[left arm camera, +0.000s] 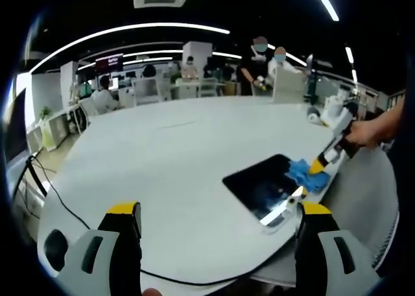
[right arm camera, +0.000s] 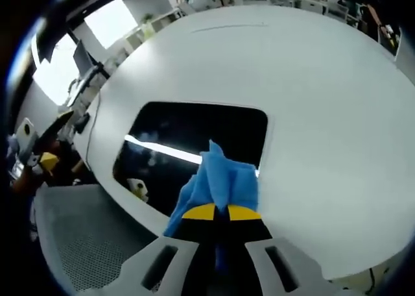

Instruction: Wipe the mirror surface with the cleaning cloth until all visible marks leave the cleaned area.

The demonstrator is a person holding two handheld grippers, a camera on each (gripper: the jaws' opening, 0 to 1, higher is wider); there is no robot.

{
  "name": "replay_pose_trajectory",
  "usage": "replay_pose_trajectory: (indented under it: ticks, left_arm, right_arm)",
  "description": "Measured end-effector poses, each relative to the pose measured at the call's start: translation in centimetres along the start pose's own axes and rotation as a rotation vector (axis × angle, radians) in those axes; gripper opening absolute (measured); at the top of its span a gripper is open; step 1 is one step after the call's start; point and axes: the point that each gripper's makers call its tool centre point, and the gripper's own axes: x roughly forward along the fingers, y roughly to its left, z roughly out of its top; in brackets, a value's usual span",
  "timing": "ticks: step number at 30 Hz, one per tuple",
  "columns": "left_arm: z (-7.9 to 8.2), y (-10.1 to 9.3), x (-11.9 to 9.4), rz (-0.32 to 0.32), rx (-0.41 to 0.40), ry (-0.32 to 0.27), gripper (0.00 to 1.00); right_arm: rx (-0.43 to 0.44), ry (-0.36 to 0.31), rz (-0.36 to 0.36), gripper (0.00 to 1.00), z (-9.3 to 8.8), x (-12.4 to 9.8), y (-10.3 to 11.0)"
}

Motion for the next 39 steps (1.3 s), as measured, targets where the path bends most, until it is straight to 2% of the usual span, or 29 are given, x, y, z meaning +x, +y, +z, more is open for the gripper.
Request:
replay_pose_trajectory:
  ticks: [8, 19, 28, 31, 39]
  left_arm:
    - [-0.1, 1.1, -0.5, -0.018, 0.003, 0.004, 1.0]
    - [-0.3, 3.5, -1.6, -0.047, -0.001, 0.009, 1.0]
    - [-0.9, 4.4, -2.2, -0.077, 0.003, 0.019, 1.0]
    - [-1.2, 4.7, -2.4, -0.084, 0.007, 0.026, 1.0]
    - [-1.1, 5.0, -2.5, -0.111, 0.023, 0.029, 1.0]
  right_arm:
    - [-0.013, 0.006, 0.016, 0.0, 0.6, 1.1, 2.9]
    - [0.007, 0.005, -0.003, 0.0, 1.8, 2.2, 5.2]
    - [-0.005, 0.014, -0.01, 0.0, 2.4, 3.1, 7.2]
    - [-0.044, 0.024, -0.021, 0.0, 2.7, 3.5, 7.8]
    - [-0.043, 0.01, 0.014, 0.0, 3.4, 4.7, 10.5]
